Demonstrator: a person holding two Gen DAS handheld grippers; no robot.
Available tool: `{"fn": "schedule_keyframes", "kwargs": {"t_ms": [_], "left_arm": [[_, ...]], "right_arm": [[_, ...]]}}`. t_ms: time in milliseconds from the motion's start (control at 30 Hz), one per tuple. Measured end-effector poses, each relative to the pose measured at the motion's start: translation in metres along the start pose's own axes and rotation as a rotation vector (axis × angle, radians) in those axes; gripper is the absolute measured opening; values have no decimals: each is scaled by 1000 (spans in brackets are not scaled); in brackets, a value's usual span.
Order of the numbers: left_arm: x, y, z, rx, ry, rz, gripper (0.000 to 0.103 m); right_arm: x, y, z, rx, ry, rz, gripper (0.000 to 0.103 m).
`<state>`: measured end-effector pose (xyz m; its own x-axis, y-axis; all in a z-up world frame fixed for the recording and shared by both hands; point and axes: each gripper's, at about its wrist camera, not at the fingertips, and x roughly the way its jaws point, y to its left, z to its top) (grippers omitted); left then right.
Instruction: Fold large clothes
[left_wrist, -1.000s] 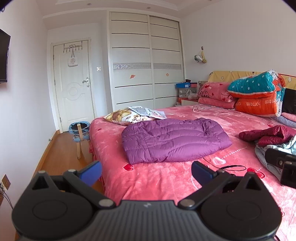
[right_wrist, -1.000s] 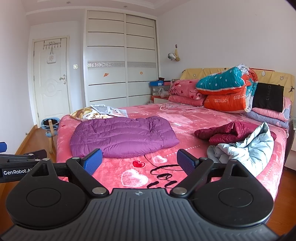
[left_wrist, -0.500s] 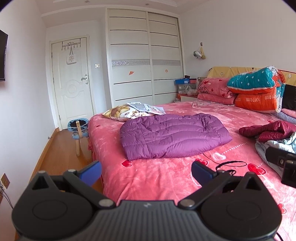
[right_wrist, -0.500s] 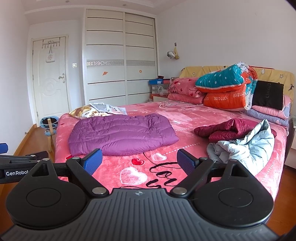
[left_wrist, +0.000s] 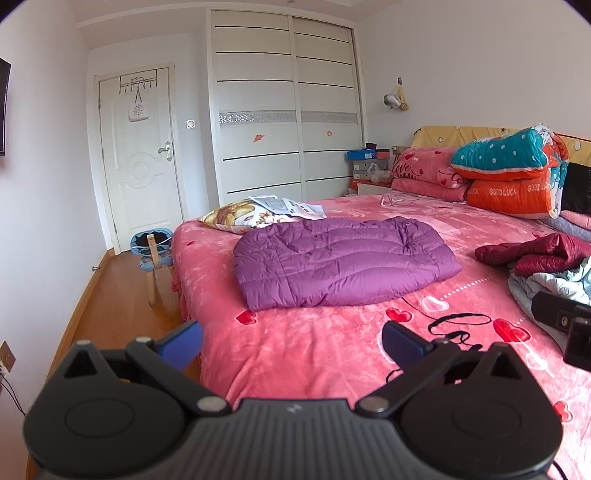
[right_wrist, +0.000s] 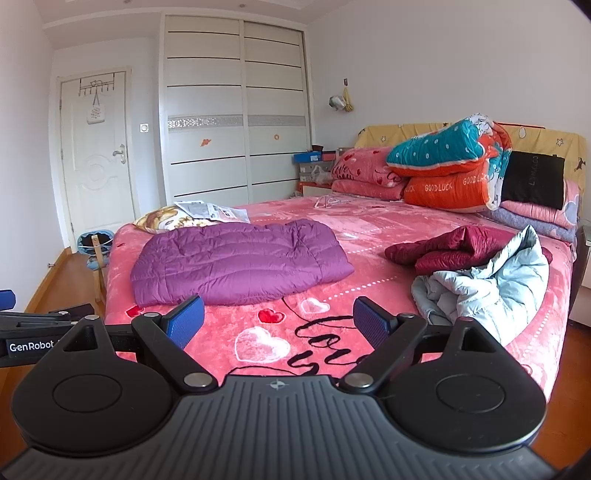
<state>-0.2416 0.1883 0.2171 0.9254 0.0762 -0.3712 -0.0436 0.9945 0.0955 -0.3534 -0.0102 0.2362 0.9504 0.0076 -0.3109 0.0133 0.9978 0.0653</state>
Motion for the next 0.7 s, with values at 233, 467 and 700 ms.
{"fn": "schedule_keyframes", "kwargs": {"t_ms": [233,467,700], "left_arm": [[6,-7,-3,13,12,-6,102],[17,-11,-9,9,47,-33,102],[34,-22,-17,-7,111,-104,102]], "right_arm": [[3,3,-1,11,6,1,103],[8,0,-6,28,15,9,103],[26,-28,-13,87,49,-32,103]]}}
